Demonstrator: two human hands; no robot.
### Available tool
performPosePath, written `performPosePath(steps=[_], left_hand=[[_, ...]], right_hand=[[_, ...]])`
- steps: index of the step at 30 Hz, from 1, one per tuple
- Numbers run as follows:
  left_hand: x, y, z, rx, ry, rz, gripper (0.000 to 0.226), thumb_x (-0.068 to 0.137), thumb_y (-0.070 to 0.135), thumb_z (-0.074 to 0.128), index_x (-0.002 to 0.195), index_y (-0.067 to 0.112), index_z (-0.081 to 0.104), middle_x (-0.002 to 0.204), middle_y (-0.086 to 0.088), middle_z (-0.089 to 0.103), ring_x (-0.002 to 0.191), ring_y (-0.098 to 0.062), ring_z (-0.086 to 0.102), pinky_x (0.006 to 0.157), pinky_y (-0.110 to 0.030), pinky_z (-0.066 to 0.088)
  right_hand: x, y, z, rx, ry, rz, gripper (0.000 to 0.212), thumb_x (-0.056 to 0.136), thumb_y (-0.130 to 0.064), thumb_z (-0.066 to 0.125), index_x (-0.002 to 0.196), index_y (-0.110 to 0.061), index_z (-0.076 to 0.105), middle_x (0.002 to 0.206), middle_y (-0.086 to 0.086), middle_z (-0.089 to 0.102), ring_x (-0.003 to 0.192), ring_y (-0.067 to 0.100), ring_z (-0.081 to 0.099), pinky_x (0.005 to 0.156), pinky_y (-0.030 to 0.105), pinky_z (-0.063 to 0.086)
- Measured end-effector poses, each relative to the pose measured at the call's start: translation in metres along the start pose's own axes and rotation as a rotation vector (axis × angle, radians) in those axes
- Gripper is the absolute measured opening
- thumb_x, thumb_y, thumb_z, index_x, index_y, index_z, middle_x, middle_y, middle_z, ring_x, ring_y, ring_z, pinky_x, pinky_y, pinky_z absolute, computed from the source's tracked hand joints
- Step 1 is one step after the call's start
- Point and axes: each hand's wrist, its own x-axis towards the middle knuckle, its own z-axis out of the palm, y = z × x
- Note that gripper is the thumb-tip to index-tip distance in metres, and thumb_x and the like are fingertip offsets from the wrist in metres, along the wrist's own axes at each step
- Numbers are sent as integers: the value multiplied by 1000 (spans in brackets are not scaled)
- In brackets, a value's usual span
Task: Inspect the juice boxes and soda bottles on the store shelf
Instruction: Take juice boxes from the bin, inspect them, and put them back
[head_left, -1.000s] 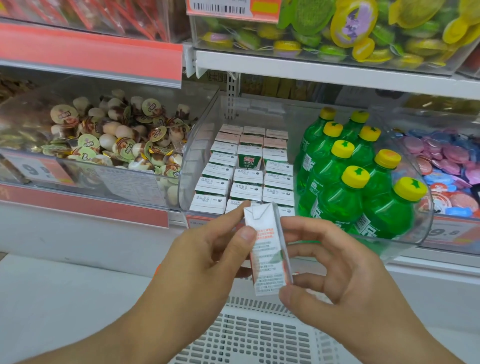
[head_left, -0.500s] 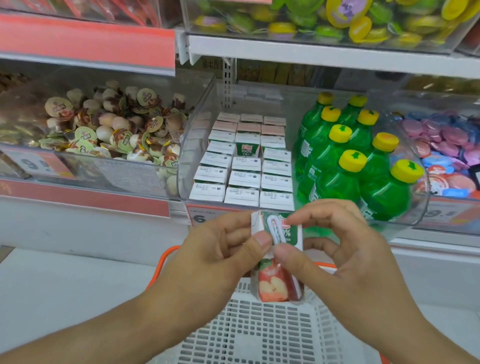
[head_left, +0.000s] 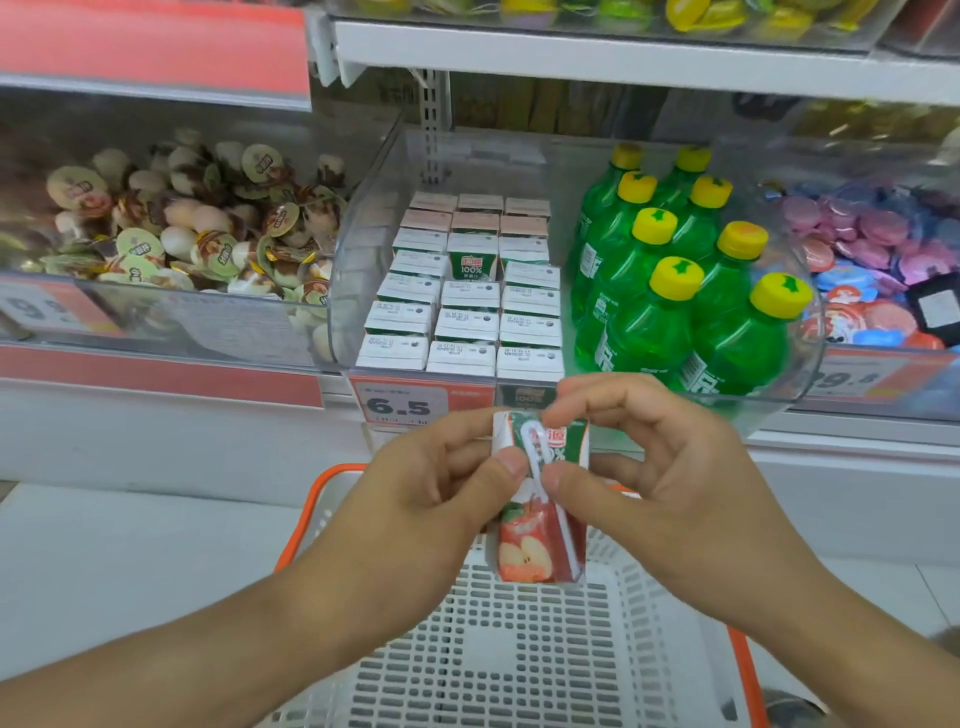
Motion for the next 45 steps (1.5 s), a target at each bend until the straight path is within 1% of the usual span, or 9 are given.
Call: performPosePath(steps=[3,8,17,24,28,31,37,40,45], left_hand=[[1,1,-1,-32,73,-13,27,98,9,50,121,10,65,102,-11,77,93,-32,73,85,-42,59],[1,1,-4,-37,110,-18,26,98,13,50,119,10,65,98,-10,77,89,-29,74,85,-39,60],[0,2,-6,-5,139,-21,23,98,14,52,115,12,66,95,-9,78,86,-26,75,79,-31,61],[4,1,-8,-12,117,-46,22,98,15,56,118,13,66,100,-8,77,90,-27,74,81,-32,60],[2,3,-11,50,42,-66,40,87,18,68,127,19,62,112,-7,74,102,-35,70,94,-49,55],[1,7,-13,46,32,-68,39,88,18,68,126,18,63,110,-10,74,100,-41,69,92,-56,55],[-1,9,-13,47,130,-9,33,91,4,64,122,16,65,100,-11,77,90,-33,73,82,-38,60],[0,9,-11,29,173,-3,40,84,10,67,123,16,63,97,-10,77,86,-30,74,80,-37,61],[1,16,-10,-10,180,-15,59,73,24,68,130,20,54,94,-11,78,83,-27,75,78,-40,60]], right_hand=[[0,-1,2,-12,-60,-4,42,76,-3,80,100,-37,72,119,-9,63,112,8,65,84,25,58],[-2,-2,6,44,-90,18,51,76,9,76,102,-35,74,121,-5,63,109,11,67,77,26,60],[-5,-3,7,38,-87,-6,48,75,0,83,104,-37,73,117,-15,62,110,8,66,75,22,59],[-6,-4,6,91,-96,62,55,72,0,85,108,-40,72,117,-4,66,96,15,73,72,36,63],[-7,-3,4,116,-45,38,53,70,5,85,106,-33,75,116,-7,65,97,15,72,68,32,62],[-7,-3,4,128,-42,42,52,69,5,85,106,-31,76,117,-3,66,98,15,72,68,31,62],[-6,-7,3,67,-142,27,65,70,-1,87,121,-38,68,128,-15,59,108,12,69,78,29,61],[-6,-8,3,80,-179,26,72,70,2,87,125,-40,65,133,-14,57,106,18,71,81,33,61],[-6,-8,1,146,-107,22,55,59,-4,91,106,-31,78,134,-10,63,99,20,74,74,28,60]])
